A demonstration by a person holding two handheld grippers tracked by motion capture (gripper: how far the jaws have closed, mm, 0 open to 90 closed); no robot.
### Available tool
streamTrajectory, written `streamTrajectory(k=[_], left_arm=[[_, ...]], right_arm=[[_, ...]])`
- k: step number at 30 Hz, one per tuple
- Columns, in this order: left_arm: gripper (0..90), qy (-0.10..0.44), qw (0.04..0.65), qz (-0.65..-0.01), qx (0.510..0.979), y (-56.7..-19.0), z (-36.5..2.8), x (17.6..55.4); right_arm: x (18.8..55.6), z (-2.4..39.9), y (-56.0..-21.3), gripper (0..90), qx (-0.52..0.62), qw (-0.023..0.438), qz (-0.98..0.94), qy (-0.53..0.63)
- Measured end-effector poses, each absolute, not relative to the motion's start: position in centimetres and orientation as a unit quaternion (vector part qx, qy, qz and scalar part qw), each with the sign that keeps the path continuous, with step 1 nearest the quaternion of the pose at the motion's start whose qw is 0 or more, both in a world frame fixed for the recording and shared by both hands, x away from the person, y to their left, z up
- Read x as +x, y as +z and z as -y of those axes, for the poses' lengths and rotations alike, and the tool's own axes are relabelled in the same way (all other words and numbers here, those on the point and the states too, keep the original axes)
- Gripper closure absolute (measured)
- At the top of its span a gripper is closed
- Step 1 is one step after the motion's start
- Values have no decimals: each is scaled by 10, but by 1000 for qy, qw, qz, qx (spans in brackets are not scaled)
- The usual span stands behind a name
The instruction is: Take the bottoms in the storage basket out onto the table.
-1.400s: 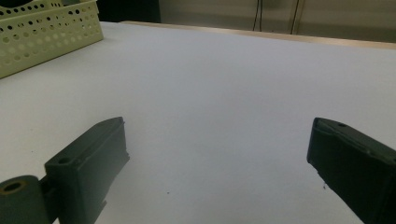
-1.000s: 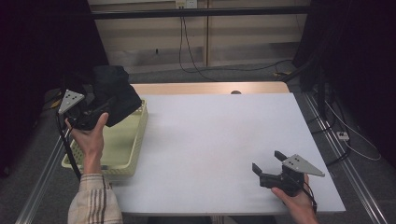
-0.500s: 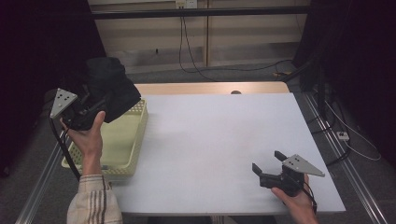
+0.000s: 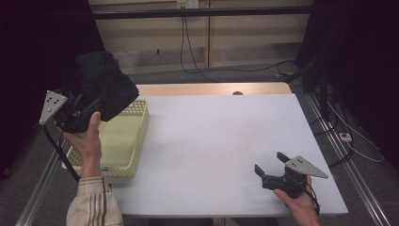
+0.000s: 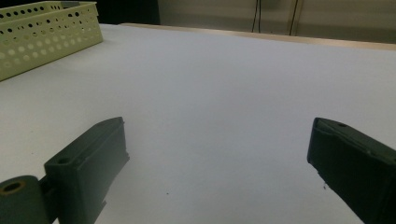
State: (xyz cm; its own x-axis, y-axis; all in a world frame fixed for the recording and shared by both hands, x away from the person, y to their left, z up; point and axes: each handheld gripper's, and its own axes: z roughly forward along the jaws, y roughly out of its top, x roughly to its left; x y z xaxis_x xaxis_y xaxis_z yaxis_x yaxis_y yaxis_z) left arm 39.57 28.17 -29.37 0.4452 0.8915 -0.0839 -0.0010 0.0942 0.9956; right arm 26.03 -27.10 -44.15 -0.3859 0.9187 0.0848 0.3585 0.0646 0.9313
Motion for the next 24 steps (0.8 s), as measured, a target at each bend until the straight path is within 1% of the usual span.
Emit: streamTrajectory(k=[6, 11, 19, 24], left_arm=[[538, 359, 631, -376, 576, -286, -276, 391], [538, 341, 645, -370, 574, -283, -273, 390], [537, 326, 653, -364, 579, -279, -270, 388], [537, 329, 652, -356, 583, -275, -264, 385]], right_arm=[[260, 271, -442, 47, 474, 284, -673, 491], [260, 271, -441, 47, 475, 284, -673, 492], [260, 271, -441, 47, 474, 284, -673, 492], [260, 271, -441, 47, 474, 284, -673, 492]])
